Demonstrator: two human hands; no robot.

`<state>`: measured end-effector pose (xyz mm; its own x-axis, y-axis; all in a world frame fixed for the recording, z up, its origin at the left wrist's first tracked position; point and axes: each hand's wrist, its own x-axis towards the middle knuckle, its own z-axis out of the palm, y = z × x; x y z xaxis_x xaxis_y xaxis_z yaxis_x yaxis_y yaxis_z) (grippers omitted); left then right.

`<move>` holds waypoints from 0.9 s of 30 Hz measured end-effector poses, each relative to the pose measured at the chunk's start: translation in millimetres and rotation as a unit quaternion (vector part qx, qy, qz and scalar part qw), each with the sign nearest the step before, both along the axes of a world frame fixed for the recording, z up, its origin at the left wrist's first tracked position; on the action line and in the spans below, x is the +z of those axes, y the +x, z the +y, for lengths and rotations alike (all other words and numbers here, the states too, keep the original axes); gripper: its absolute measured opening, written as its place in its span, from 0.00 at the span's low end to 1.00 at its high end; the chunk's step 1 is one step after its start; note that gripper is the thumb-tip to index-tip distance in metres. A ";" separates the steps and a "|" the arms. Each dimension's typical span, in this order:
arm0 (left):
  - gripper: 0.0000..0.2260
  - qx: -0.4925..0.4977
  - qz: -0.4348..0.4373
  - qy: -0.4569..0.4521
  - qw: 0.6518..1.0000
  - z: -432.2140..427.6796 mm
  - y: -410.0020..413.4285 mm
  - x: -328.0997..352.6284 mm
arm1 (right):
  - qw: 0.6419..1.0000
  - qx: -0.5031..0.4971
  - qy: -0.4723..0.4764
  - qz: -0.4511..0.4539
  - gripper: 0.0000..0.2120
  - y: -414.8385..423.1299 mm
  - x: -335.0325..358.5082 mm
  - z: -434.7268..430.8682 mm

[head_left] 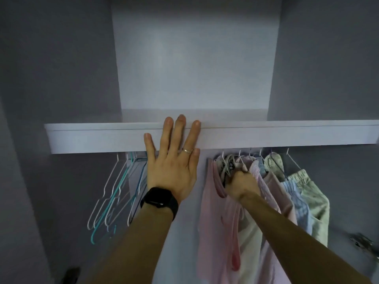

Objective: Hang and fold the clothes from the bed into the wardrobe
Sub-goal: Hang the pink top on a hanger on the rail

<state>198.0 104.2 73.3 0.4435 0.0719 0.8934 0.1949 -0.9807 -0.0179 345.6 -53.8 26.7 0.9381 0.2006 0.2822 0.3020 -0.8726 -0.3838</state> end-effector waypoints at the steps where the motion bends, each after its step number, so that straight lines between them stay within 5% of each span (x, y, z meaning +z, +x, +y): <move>1: 0.26 0.000 0.015 -0.008 1.000 -3.2 -4.3 1.6 | 1.000 0.011 -0.006 0.006 0.13 -13.5 6.1 -6.7; 6: 0.28 0.015 0.127 -0.076 0.989 -18.8 -27.7 15.7 | 0.996 0.088 -0.025 0.007 0.15 -100.4 25.3 -51.7; 12: 0.39 -0.012 0.228 -0.149 0.962 -46.8 -63.4 50.6 | 0.993 0.086 0.084 0.019 0.12 -221.6 37.6 -146.8; 15: 0.35 -0.078 0.243 -0.245 0.935 -83.0 -86.4 29.5 | 0.990 0.048 0.131 -0.025 0.12 -281.7 30.6 -196.8; 19: 0.28 -0.201 0.323 -0.236 0.894 -156.3 -133.4 -37.6 | 0.986 -0.021 0.160 -0.044 0.12 -361.4 9.9 -257.4; 27: 0.24 -0.448 0.542 -0.106 0.703 -360.2 -236.1 -146.3 | 0.933 -0.306 0.186 0.024 0.11 -539.3 -78.2 -366.1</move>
